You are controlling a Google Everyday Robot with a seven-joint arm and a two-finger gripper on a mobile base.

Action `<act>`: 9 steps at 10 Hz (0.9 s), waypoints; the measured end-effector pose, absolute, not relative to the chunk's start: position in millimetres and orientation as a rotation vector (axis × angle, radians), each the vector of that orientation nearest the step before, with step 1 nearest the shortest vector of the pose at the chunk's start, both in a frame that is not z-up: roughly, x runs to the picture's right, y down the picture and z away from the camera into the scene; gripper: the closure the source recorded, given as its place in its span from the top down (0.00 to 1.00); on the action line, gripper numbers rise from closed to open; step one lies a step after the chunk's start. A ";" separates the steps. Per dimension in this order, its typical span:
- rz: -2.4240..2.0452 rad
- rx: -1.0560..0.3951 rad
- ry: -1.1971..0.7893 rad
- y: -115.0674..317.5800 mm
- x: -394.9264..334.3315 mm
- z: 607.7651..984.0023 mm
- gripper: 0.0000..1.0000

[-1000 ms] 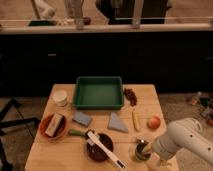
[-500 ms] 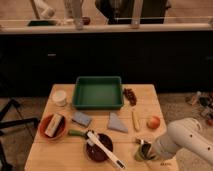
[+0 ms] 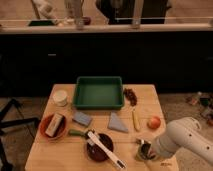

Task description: Stack cups into tray

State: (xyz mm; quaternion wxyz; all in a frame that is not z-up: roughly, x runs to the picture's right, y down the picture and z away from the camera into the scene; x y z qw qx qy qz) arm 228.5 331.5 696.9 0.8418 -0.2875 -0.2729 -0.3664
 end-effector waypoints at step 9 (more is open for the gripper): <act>-0.928 -0.589 -0.487 264.4 213.3 667.8 0.05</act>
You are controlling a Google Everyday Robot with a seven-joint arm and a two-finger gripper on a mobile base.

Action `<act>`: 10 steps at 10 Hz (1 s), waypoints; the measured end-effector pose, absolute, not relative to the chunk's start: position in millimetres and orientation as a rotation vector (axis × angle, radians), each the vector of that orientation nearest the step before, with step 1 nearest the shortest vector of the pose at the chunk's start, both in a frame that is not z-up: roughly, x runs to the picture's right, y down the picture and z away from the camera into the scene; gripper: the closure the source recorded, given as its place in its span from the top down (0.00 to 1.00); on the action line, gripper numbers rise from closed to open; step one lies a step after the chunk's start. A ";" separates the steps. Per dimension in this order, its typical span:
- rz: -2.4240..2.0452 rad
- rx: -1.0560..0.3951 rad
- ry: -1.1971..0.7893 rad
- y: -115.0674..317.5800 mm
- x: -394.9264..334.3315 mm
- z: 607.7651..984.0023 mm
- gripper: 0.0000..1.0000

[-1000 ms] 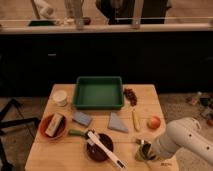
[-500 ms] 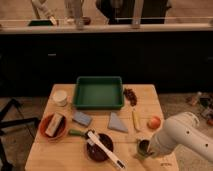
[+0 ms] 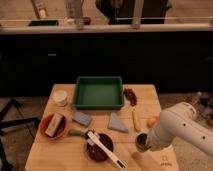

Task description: Stack cups into tray

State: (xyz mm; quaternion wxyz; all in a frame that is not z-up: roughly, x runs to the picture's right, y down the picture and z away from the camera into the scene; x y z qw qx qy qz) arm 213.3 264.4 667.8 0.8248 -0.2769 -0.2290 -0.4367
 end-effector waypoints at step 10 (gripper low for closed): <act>-1.041 -0.534 -0.465 160.7 185.4 699.8 0.05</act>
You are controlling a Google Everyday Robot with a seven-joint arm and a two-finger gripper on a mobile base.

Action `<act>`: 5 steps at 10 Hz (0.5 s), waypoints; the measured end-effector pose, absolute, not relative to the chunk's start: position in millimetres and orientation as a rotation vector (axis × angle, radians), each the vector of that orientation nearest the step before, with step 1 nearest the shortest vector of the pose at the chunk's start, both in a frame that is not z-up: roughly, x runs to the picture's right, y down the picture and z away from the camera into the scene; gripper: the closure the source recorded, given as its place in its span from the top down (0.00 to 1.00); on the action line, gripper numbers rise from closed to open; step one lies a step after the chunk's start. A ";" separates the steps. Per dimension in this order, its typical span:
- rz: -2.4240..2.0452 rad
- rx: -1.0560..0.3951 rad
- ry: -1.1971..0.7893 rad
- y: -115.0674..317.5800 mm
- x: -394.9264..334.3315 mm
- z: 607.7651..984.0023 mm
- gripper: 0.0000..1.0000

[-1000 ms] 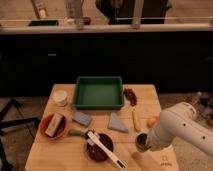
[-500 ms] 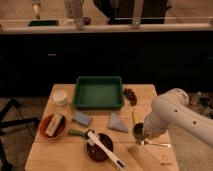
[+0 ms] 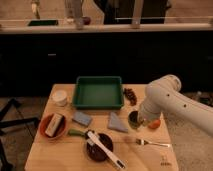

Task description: Stack cups into tray

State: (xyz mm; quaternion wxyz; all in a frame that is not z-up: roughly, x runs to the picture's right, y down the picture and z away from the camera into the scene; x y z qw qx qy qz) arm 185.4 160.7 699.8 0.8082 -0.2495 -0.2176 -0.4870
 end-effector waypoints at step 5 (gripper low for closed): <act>-1.037 -0.540 -0.465 163.1 188.3 699.6 0.05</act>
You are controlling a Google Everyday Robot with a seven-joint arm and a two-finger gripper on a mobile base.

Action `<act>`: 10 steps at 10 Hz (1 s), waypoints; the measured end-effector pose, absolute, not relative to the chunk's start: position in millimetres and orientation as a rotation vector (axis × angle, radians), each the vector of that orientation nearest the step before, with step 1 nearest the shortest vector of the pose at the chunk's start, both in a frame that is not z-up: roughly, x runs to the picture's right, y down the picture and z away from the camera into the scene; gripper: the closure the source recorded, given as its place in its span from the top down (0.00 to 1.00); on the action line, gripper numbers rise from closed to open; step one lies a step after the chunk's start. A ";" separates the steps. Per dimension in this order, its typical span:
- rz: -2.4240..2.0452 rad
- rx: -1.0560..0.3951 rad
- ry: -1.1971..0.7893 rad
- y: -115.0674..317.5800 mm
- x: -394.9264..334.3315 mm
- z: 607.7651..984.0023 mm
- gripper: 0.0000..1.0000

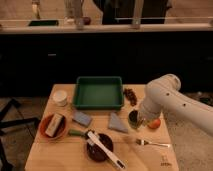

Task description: Stack cups into tray

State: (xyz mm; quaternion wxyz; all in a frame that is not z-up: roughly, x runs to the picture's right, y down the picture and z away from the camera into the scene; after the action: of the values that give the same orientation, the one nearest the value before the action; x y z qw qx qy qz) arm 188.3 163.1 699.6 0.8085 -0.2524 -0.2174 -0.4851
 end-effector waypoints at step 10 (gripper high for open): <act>-1.191 -0.447 -0.518 96.4 125.5 740.2 0.05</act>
State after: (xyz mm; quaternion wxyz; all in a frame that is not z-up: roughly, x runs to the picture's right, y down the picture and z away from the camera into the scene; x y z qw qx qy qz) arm 125.5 96.4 740.2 0.7733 -0.2064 -0.2393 -0.5496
